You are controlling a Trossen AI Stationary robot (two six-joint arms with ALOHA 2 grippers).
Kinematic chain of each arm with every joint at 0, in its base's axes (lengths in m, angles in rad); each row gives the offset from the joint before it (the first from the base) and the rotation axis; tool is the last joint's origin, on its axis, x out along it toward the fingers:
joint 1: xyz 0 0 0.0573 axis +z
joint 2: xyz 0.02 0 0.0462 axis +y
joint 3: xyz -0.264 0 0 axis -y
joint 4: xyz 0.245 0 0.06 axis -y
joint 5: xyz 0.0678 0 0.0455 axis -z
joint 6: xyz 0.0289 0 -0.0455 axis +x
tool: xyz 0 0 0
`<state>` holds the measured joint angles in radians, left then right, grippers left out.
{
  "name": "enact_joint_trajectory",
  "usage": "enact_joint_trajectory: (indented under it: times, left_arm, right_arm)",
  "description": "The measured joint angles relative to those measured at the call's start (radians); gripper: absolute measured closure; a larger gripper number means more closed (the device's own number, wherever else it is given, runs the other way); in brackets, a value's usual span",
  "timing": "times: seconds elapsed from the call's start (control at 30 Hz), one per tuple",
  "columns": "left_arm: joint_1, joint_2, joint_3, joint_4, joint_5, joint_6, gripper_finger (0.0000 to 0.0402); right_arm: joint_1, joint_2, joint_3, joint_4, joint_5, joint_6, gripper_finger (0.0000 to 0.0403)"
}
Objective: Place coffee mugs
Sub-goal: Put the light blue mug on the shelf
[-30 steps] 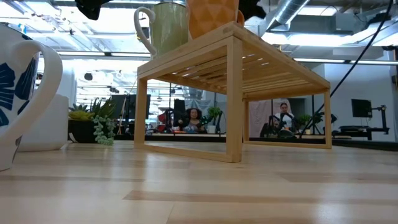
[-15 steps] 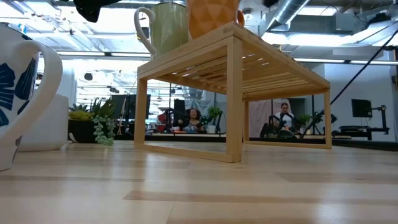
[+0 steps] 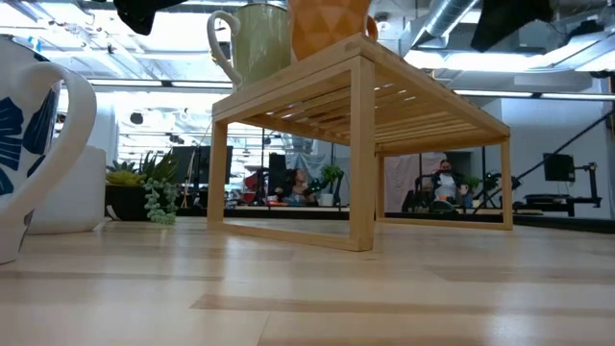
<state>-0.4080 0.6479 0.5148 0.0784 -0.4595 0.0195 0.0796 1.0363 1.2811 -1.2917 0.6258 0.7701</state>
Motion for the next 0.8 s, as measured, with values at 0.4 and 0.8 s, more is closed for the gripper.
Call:
enact_joint_trajectory:
  times: [0.4,0.8]
  left_arm:
    - [0.0,0.0,0.0,0.002,-0.024,0.006,0.0214]
    - [0.0,0.0,0.0,0.001,-0.023,0.006,0.0214]
  right_arm:
    - [0.019,-0.082,-0.116,0.125,-0.027,0.0,0.0275]
    - [0.021,-0.022,-0.117,0.177,-0.275,-0.002,0.0275]
